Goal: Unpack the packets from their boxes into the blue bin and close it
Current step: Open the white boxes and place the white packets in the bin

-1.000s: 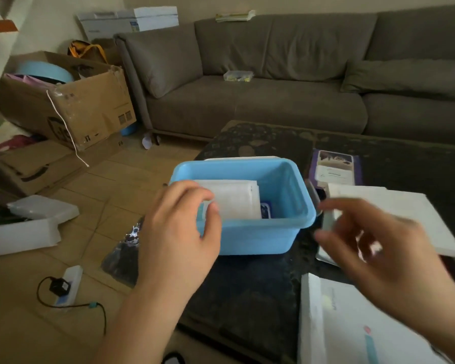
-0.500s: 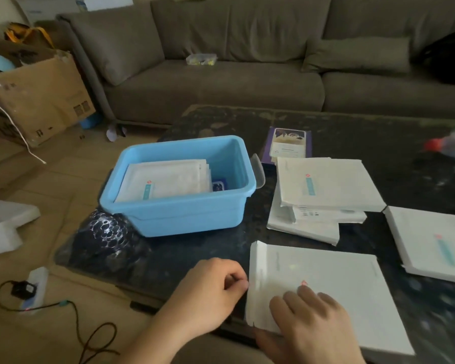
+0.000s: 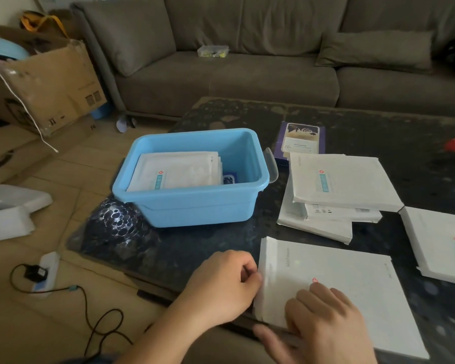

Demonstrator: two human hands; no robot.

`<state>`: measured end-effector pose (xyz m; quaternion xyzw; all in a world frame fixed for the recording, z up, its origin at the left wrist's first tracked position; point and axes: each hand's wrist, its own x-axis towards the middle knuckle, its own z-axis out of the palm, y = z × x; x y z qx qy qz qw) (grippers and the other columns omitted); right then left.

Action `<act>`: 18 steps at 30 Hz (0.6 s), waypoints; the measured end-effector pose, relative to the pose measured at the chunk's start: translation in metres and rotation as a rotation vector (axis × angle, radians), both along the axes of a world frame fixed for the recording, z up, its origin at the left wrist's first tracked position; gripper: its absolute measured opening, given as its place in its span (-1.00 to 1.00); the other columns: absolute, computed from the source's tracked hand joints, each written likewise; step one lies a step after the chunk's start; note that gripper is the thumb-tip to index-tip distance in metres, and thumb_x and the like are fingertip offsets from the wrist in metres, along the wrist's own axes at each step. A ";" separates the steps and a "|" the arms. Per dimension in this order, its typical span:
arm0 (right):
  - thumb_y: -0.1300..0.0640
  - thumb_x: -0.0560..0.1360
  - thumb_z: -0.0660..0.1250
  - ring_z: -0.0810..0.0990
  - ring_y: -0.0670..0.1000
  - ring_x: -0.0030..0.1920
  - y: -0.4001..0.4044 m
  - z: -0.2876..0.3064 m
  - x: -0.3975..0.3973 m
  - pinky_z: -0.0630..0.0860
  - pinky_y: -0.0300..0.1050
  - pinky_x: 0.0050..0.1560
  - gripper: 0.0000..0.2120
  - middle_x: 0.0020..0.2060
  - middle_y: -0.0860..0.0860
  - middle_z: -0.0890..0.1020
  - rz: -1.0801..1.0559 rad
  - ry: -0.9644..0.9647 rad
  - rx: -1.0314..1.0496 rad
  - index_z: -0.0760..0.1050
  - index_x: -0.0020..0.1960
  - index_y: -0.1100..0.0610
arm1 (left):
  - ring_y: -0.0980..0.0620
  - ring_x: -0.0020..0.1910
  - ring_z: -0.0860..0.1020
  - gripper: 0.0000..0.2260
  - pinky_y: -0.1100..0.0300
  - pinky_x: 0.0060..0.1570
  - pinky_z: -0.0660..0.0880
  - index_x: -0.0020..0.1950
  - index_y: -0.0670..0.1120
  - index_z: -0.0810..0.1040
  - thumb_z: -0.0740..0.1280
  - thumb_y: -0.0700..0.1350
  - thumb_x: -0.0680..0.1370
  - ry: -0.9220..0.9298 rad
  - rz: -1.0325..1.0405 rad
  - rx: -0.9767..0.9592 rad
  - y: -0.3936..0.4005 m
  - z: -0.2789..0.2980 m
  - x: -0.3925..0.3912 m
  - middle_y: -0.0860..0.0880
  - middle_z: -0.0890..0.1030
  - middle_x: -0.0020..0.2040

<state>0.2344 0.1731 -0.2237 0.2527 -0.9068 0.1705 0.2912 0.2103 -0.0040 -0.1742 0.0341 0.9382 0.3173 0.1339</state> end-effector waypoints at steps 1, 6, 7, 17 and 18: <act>-0.30 0.34 0.35 0.40 0.10 -0.55 -0.001 -0.001 0.000 0.46 -0.13 -0.47 -0.44 -0.60 0.04 0.32 -0.015 -0.006 0.029 0.31 -0.56 0.10 | 0.22 -0.45 0.45 -0.86 0.29 -0.36 0.35 -0.11 0.09 0.56 0.28 0.07 0.60 -0.003 -0.006 0.001 -0.001 0.001 0.000 0.16 0.54 -0.37; -0.01 0.20 0.37 0.35 0.12 -0.55 -0.003 -0.005 -0.001 0.40 -0.13 -0.52 -0.65 -0.60 0.04 0.29 -0.034 0.067 0.062 0.26 -0.55 0.11 | 0.22 -0.48 0.43 -0.89 0.35 -0.39 0.30 -0.05 0.10 0.54 0.24 -0.02 0.64 -0.023 -0.068 -0.007 -0.005 0.003 0.001 0.14 0.54 -0.34; 0.01 0.19 0.37 0.34 0.12 -0.55 -0.003 -0.004 0.000 0.36 -0.14 -0.51 -0.66 -0.60 0.04 0.29 -0.031 0.066 0.059 0.25 -0.56 0.10 | 0.23 -0.49 0.43 -0.90 0.35 -0.41 0.30 -0.04 0.10 0.54 0.25 -0.02 0.63 -0.029 -0.069 0.000 -0.005 0.002 0.001 0.14 0.55 -0.33; 0.12 0.17 0.41 0.36 0.14 -0.50 -0.002 -0.006 0.003 0.36 -0.09 -0.48 -0.71 -0.55 0.05 0.30 -0.022 0.040 0.072 0.28 -0.52 0.09 | 0.14 -0.38 0.52 -0.68 0.19 -0.26 0.52 -0.16 0.05 0.54 0.34 0.29 0.49 0.030 0.068 -0.097 0.008 -0.003 0.001 0.10 0.58 -0.36; 0.12 0.17 0.40 0.36 0.14 -0.50 -0.002 -0.005 0.003 0.35 -0.09 -0.48 -0.71 -0.55 0.05 0.30 -0.023 0.041 0.068 0.28 -0.52 0.09 | 0.14 -0.40 0.49 -0.68 0.19 -0.26 0.51 -0.16 0.04 0.54 0.35 0.29 0.48 0.028 0.073 -0.101 0.009 -0.003 0.001 0.10 0.56 -0.38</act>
